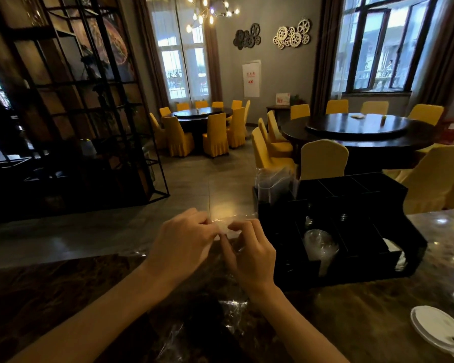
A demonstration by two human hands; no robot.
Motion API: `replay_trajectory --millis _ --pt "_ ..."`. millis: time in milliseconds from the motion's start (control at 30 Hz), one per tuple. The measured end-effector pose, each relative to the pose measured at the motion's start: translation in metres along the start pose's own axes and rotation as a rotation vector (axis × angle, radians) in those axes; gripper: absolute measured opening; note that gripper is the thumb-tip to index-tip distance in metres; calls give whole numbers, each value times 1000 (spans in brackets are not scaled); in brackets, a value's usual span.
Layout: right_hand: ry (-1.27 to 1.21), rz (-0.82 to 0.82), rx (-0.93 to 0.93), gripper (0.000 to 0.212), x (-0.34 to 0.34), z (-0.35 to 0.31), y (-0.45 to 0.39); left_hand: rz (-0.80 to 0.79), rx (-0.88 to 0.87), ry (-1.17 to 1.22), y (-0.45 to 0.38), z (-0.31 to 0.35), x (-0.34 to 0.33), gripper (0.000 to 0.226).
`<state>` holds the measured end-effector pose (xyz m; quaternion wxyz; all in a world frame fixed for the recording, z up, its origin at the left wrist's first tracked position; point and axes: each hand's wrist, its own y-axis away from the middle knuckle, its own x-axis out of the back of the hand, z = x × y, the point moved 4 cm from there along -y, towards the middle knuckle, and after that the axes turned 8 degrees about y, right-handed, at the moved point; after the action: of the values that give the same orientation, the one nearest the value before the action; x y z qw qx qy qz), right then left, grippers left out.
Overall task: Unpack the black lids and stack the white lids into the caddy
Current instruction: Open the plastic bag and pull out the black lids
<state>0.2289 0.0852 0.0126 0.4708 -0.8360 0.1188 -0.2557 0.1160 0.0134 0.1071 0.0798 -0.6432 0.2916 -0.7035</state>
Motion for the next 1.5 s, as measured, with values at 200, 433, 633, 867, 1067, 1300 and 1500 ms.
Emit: replay_trajectory --millis 200,433,633,867,1067,1300,1500 --pt "-17 -1 -20 23 0 8 3 16 19 63 0 -8 -3 29" --pt "-58 -3 -144 28 4 19 4 65 34 122 4 -17 0 24" --pt "-103 5 -278 68 7 25 5 99 23 148 10 -18 4 28" --pt "-191 -54 -342 56 3 27 7 130 70 237 6 -26 14 25" --pt "-203 -79 -313 54 9 24 7 105 83 300 -6 -41 24 22" --pt "-184 -201 -298 57 19 29 4 -17 117 302 -21 -61 36 18" --pt "-96 -279 -202 49 30 29 -6 -143 99 232 -19 -72 52 25"
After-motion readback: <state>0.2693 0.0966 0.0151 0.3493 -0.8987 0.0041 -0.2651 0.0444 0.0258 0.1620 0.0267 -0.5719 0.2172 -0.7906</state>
